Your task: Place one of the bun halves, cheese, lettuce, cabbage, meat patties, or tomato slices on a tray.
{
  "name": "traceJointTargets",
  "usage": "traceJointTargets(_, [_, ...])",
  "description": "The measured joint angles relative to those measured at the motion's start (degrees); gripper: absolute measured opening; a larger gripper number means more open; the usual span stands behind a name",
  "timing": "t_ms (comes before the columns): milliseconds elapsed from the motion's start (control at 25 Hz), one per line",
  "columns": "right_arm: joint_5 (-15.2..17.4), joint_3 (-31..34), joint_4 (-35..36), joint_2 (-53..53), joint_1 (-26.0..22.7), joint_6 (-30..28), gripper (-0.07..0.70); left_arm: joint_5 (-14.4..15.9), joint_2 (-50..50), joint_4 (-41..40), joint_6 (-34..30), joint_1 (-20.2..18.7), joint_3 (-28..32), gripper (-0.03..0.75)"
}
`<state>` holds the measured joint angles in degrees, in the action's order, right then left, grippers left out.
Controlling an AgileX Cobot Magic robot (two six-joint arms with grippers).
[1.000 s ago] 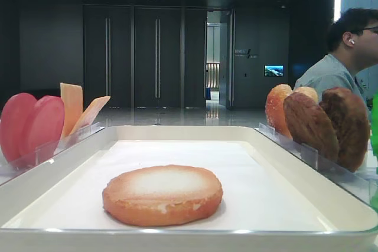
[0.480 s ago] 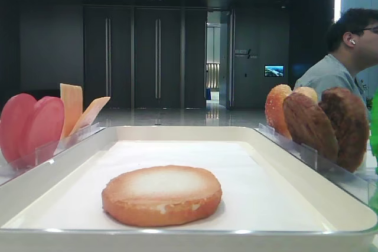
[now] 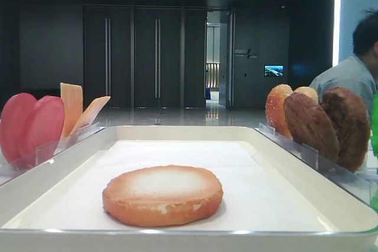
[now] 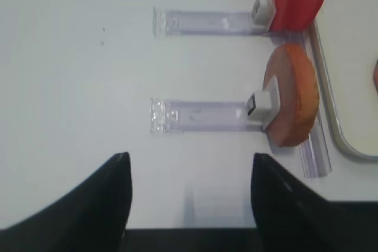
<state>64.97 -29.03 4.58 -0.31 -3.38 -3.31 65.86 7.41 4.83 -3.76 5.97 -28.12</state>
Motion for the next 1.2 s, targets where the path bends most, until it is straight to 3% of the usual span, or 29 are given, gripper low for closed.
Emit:
traceJointTargets(280, [0.0,0.0,0.0,0.0,0.0,0.0,0.469,-1.76,-7.97,0.77,-1.26,0.0,0.93,0.463])
traceJointTargets(1200, [0.0,0.0,0.0,0.0,0.0,0.0,0.469,-2.01,-8.48,1.46,-2.42,0.0,0.99,0.463])
